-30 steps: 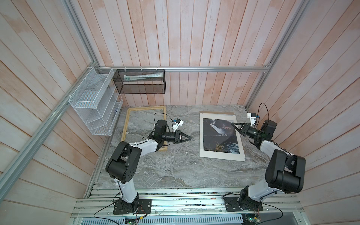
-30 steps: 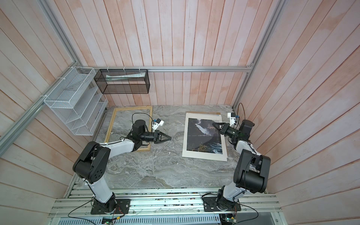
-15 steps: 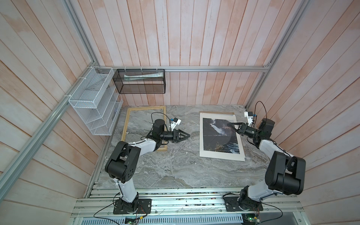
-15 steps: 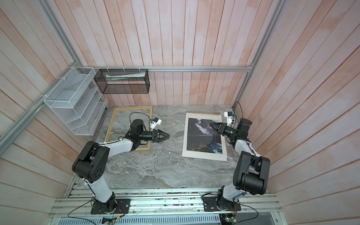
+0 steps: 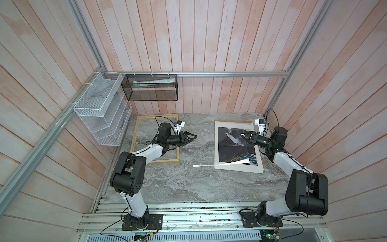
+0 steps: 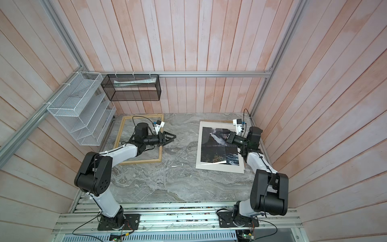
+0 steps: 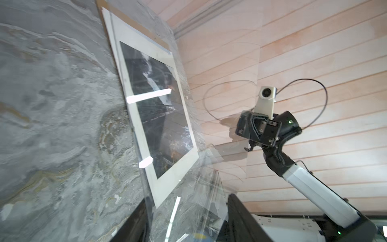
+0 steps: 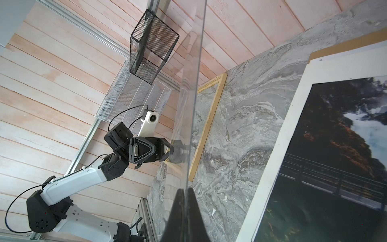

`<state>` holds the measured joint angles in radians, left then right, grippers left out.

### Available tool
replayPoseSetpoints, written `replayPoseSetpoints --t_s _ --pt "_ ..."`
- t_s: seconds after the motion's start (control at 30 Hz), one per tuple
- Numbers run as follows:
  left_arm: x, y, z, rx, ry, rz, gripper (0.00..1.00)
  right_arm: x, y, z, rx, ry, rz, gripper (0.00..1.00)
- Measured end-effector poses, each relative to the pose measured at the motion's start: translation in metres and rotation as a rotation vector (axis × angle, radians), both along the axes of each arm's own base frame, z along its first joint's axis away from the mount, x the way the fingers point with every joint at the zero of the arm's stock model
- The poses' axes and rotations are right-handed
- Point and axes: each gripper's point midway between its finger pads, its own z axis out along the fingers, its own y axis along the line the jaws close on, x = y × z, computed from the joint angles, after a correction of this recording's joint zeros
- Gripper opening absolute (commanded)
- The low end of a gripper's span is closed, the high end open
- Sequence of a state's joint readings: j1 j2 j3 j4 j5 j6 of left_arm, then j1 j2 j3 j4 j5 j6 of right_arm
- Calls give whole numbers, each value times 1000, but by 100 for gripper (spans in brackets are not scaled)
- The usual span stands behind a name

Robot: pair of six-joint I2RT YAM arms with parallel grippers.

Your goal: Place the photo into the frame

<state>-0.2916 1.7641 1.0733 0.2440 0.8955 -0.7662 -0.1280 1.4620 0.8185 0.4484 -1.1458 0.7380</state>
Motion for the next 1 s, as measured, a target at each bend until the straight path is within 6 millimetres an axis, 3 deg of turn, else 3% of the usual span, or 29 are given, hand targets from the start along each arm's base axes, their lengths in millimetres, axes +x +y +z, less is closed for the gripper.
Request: replayPoseSetpoints --t_s 0.27,0.4,0.57,0.67,0.8,1.0 --pt "15 59 -17 267 28 257 62 0 34 7 23 8 22 0" --pt "23 107 -24 407 48 405 62 8 36 3 35 39 -14 0" --pt "22 183 -52 635 145 603 62 17 36 -6 61 107 -54 0" --pt "20 224 -57 790 179 702 63 21 35 -11 68 130 -68 0" --pt "27 266 -61 971 201 782 62 24 34 -19 70 155 -77 0" --pt "35 305 -88 1229 273 796 62 24 33 -29 68 182 -87 0"
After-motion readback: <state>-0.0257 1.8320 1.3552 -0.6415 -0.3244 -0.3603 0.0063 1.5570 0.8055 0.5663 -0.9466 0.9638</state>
